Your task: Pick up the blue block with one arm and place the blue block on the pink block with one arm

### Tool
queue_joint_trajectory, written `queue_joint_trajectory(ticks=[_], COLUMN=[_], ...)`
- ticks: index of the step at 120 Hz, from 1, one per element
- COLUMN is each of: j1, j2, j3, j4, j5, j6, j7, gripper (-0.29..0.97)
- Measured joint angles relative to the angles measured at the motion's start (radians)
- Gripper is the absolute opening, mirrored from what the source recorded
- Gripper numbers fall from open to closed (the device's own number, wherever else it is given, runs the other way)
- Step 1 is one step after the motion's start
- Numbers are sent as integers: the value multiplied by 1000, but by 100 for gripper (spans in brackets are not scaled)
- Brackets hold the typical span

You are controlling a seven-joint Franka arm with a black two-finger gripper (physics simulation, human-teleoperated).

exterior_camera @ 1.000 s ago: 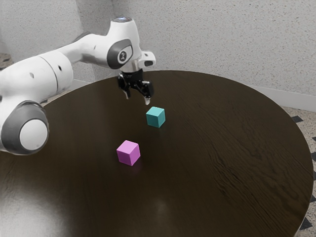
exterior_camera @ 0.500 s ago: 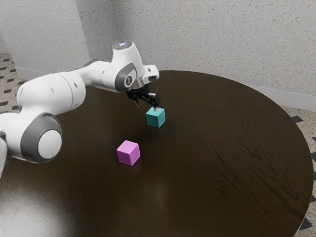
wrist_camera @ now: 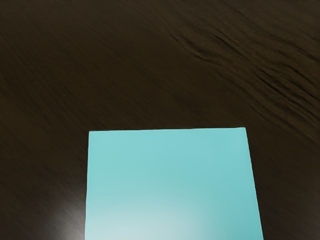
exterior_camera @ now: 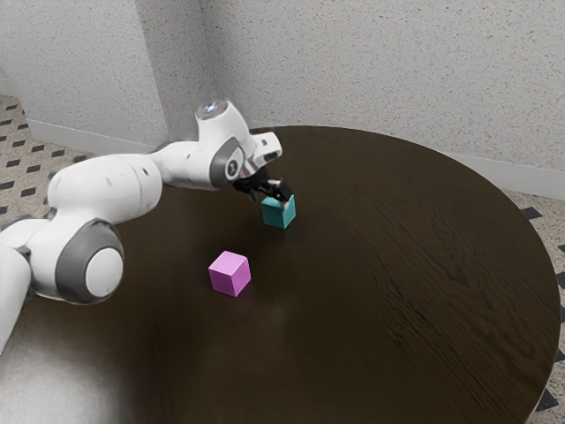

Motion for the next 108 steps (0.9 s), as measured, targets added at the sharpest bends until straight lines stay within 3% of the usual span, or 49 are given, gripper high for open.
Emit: queue_joint_trajectory(ticks=[75, 108], j1=[13, 9], j2=[146, 147], j3=[-30, -35], j4=[134, 133], j5=[-38, -30], j6=[100, 121], j7=[75, 88], gripper=[67, 35])
